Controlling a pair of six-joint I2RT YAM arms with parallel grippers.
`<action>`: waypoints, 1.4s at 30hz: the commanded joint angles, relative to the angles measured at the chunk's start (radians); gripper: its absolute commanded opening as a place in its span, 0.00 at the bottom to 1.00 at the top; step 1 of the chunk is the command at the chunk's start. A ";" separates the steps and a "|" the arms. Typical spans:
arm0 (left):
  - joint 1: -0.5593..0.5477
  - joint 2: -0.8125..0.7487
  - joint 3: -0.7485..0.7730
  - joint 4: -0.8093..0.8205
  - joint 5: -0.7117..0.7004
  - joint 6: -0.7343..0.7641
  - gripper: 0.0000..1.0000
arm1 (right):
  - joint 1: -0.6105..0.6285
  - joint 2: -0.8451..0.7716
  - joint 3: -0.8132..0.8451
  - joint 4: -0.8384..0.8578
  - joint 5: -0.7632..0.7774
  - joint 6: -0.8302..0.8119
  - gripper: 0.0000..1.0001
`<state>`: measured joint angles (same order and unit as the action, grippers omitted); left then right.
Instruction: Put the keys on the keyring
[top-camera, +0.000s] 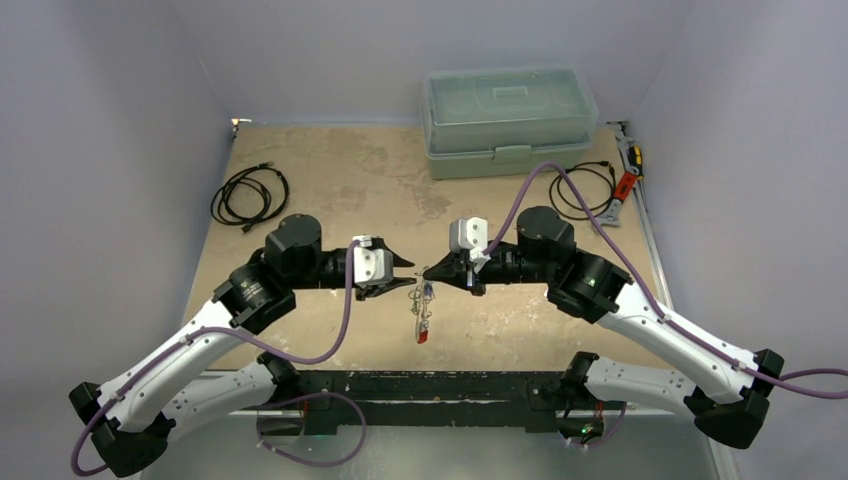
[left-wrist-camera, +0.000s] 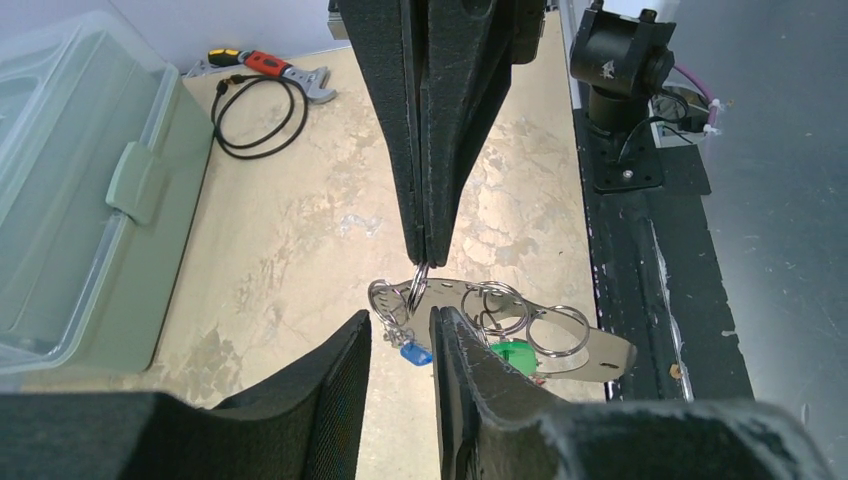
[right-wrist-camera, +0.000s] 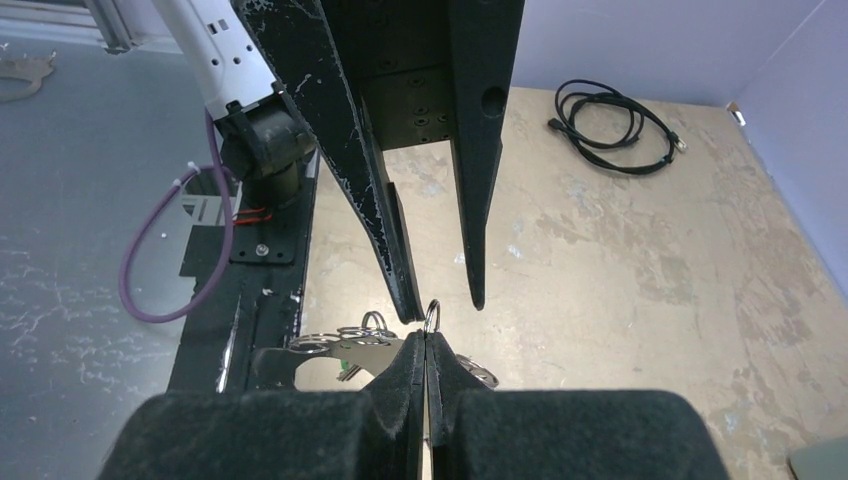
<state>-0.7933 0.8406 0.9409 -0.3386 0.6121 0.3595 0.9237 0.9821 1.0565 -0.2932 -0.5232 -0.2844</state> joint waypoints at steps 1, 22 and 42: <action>-0.004 0.010 0.037 0.023 0.035 0.013 0.27 | 0.004 -0.016 0.041 0.030 -0.019 -0.018 0.00; -0.017 0.048 0.044 0.035 0.050 0.016 0.09 | 0.004 0.010 0.018 0.057 -0.054 -0.015 0.00; -0.018 -0.125 -0.228 0.520 0.020 -0.168 0.00 | 0.004 -0.138 -0.163 0.270 0.057 0.097 0.32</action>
<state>-0.8078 0.7498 0.7414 -0.0425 0.6346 0.2676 0.9245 0.8940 0.9230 -0.1108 -0.5034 -0.2306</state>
